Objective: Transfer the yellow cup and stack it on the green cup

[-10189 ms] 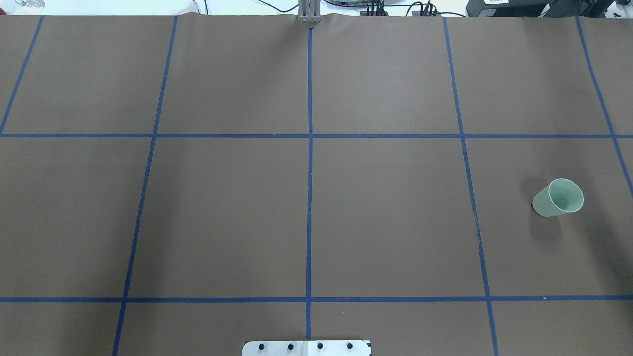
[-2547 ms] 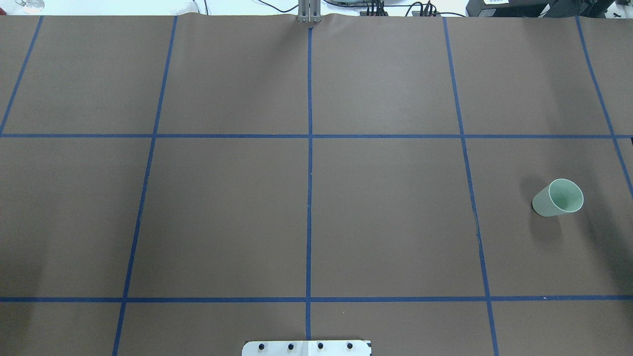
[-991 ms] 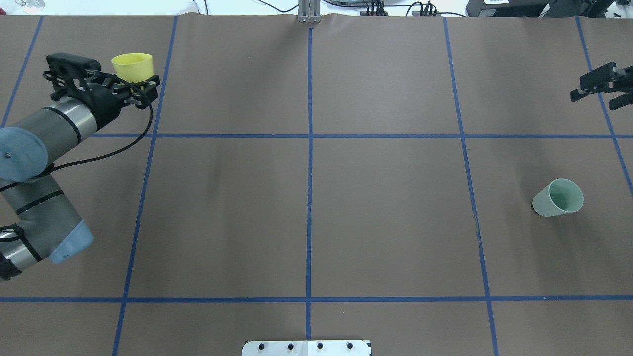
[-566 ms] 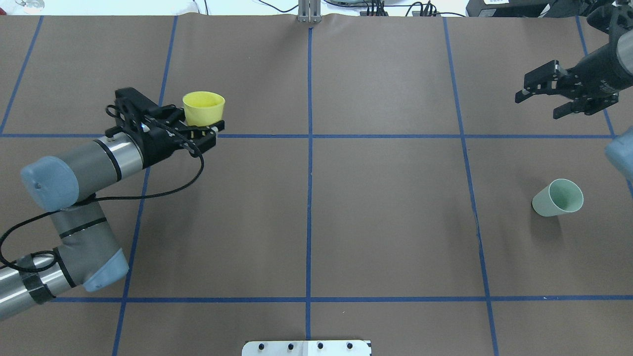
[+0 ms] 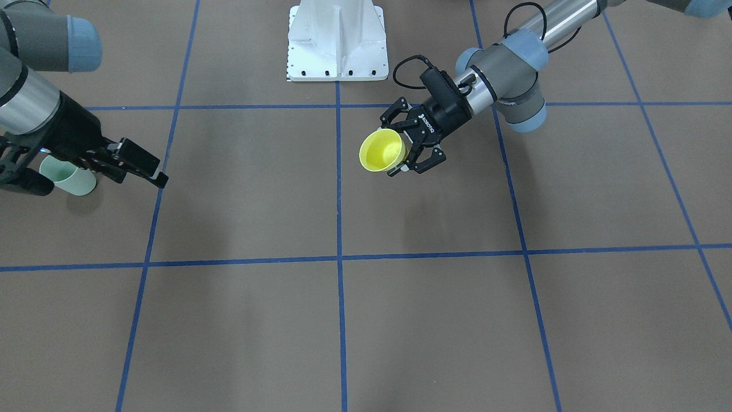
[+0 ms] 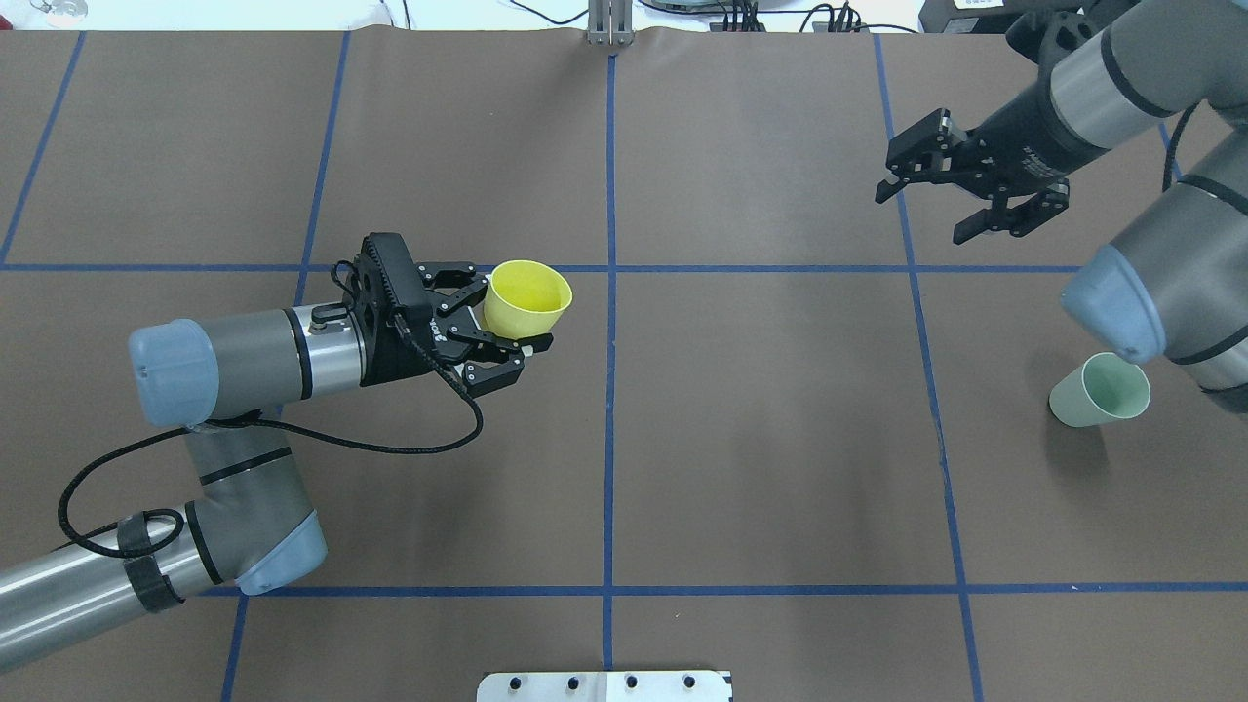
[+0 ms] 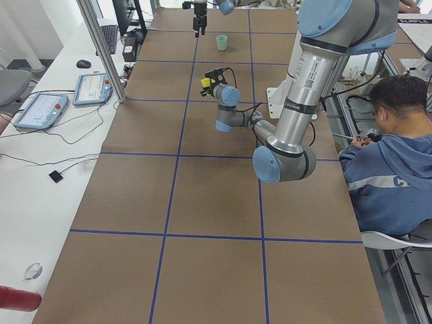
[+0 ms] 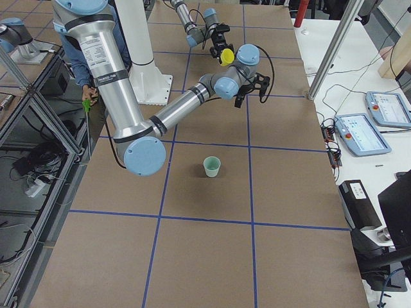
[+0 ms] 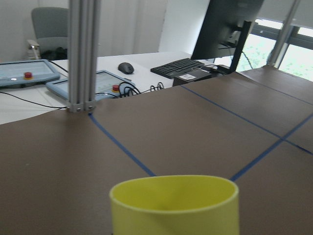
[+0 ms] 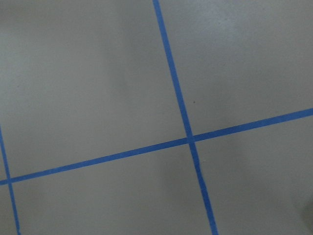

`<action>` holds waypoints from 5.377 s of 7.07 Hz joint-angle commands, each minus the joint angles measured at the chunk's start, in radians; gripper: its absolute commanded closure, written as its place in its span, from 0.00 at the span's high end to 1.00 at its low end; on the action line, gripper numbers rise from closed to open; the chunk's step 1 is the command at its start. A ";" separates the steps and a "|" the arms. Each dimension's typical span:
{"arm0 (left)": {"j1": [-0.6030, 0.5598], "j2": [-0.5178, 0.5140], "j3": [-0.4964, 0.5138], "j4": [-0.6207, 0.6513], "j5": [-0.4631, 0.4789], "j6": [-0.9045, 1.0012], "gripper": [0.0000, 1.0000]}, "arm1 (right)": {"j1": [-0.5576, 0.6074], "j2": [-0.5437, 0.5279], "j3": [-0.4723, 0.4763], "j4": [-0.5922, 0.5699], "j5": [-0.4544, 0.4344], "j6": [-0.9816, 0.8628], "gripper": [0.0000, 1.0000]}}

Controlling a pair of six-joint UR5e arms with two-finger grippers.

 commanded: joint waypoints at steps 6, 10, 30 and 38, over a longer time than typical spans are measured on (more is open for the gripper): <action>0.122 -0.230 0.132 -0.050 0.103 0.001 0.00 | -0.101 0.098 0.009 -0.004 -0.002 0.183 1.00; 0.130 -0.234 0.228 -0.251 0.073 0.093 0.00 | -0.176 0.101 0.070 0.001 0.010 0.152 1.00; 0.191 -0.286 0.217 -0.253 0.077 0.085 0.00 | -0.278 0.039 0.171 0.001 0.027 0.055 0.00; 0.182 -0.310 0.188 -0.244 0.146 0.052 0.99 | 0.024 -0.167 0.226 -0.001 0.168 0.057 0.00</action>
